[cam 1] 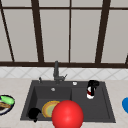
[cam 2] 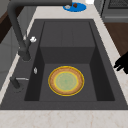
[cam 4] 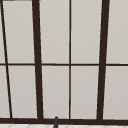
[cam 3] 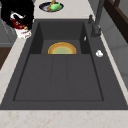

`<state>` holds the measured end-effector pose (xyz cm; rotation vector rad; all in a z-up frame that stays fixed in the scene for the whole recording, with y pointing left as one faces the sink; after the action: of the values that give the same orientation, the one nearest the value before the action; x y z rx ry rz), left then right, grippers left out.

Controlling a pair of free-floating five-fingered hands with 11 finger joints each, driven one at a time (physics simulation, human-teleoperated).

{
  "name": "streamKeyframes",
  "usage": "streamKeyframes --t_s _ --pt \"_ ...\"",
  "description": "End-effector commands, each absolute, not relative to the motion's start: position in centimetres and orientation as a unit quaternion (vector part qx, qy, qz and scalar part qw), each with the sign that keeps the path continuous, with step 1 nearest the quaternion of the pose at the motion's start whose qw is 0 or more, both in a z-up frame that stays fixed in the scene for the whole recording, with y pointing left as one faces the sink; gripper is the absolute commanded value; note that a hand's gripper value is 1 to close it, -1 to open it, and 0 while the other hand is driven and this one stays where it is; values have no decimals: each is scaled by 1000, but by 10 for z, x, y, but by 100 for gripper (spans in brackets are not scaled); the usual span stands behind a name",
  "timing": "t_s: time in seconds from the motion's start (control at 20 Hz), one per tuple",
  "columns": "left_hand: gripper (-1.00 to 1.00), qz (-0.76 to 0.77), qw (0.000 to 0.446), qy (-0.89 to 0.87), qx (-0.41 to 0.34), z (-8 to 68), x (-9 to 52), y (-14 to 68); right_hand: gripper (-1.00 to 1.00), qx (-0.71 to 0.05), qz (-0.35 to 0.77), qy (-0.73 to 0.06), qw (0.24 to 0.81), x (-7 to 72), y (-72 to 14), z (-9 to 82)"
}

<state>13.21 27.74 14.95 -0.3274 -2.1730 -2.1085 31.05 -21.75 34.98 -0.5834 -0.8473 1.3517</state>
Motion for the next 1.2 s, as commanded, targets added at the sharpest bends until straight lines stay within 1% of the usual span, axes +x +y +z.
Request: streamKeyframes --t_s 0.0,0.8,1.15 --pt "0 -692 48 -713 -107 149 132 277 100 -241 600 -365 670 290 -241 350" --pt "0 -692 48 -713 -107 149 132 277 100 -223 608 -351 676 213 -348 339" --pt "0 -692 48 -713 -107 149 132 277 100 -221 609 -353 675 193 -403 323"
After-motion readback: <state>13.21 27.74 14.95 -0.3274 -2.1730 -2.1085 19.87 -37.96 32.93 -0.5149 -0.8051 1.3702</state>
